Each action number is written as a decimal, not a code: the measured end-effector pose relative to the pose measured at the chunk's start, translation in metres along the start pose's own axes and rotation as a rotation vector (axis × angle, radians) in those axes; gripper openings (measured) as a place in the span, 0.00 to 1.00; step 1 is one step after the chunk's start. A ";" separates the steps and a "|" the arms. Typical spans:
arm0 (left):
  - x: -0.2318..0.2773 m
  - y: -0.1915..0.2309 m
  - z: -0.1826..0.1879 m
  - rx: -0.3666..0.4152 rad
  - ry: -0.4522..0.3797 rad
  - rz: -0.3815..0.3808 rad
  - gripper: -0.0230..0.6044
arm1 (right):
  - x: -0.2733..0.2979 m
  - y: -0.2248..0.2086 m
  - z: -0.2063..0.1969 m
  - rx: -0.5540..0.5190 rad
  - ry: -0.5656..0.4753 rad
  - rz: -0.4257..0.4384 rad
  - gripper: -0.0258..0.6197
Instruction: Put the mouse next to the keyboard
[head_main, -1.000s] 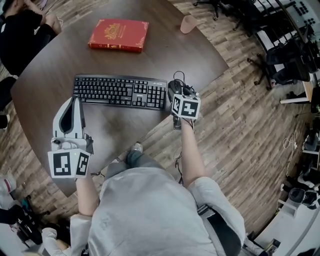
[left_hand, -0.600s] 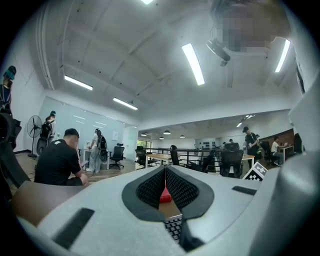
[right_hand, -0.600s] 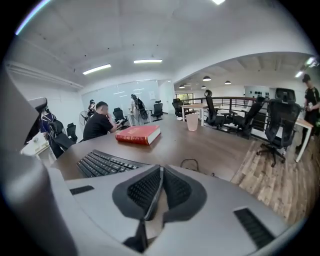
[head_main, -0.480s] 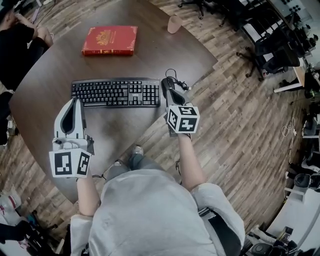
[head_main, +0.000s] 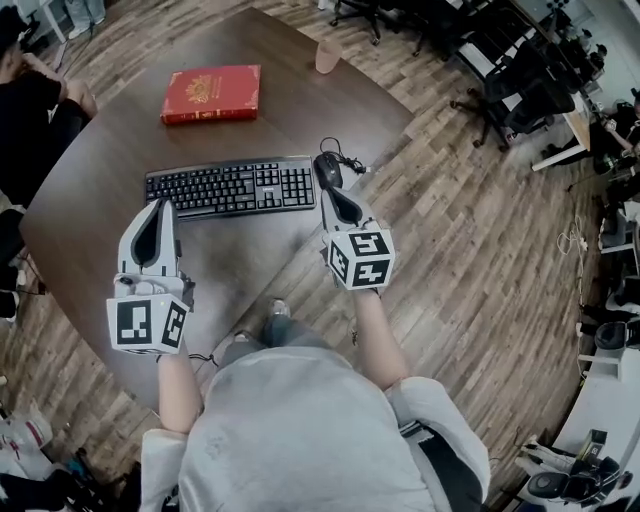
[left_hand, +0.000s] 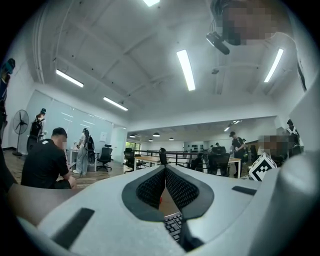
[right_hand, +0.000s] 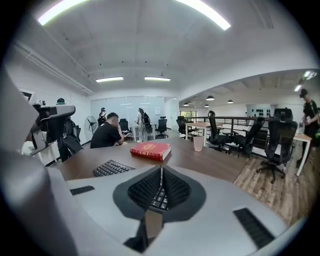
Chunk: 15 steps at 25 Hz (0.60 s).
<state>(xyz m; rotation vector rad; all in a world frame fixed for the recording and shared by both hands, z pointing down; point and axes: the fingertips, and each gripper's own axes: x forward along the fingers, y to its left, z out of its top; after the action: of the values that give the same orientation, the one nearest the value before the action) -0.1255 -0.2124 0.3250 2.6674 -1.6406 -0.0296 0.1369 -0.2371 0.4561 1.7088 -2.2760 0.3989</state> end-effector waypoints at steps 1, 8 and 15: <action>-0.002 -0.002 0.002 0.002 -0.002 -0.011 0.05 | -0.006 0.004 0.002 -0.006 -0.008 -0.002 0.07; -0.017 -0.010 0.008 0.012 -0.013 -0.082 0.05 | -0.041 0.037 0.018 -0.037 -0.060 -0.008 0.07; -0.038 -0.019 0.018 0.032 -0.027 -0.133 0.05 | -0.081 0.060 0.031 -0.022 -0.123 -0.023 0.07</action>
<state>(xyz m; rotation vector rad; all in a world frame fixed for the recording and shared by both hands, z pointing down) -0.1259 -0.1698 0.3075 2.8079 -1.4802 -0.0410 0.0992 -0.1606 0.3932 1.7934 -2.3334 0.2697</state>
